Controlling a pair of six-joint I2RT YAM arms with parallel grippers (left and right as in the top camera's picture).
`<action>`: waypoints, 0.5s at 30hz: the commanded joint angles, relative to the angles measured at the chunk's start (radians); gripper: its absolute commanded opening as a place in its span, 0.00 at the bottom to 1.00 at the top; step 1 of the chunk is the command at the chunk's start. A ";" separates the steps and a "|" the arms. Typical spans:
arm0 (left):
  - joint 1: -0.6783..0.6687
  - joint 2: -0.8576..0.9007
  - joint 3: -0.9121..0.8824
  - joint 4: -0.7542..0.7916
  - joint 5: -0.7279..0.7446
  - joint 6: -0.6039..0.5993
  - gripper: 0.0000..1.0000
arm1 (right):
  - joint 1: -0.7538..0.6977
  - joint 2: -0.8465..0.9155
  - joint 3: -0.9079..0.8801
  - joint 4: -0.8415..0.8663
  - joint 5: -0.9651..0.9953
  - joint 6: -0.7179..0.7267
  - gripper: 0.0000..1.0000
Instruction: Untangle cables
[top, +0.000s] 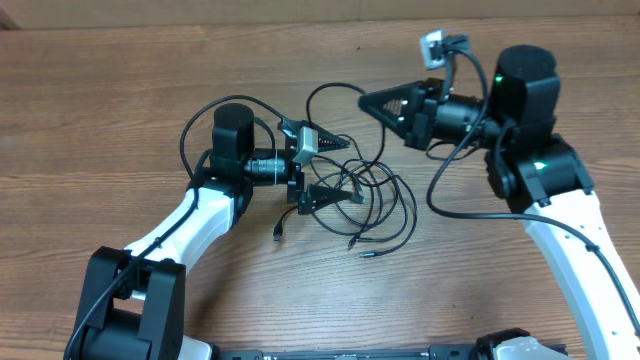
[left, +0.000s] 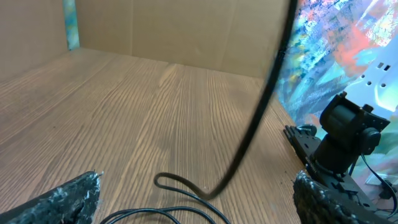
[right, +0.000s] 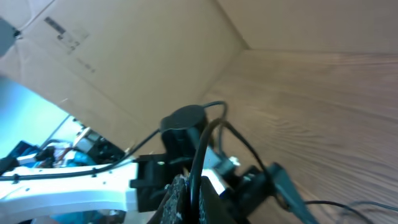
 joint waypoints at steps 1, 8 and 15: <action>-0.022 0.008 -0.005 0.002 0.024 0.023 1.00 | 0.046 -0.003 0.019 0.048 0.057 0.125 0.04; -0.060 0.008 -0.005 0.002 0.024 0.023 0.99 | 0.063 -0.003 0.019 0.085 0.242 0.302 0.04; -0.065 0.008 -0.005 0.002 0.025 0.023 0.82 | 0.062 -0.003 0.019 0.101 0.328 0.375 0.04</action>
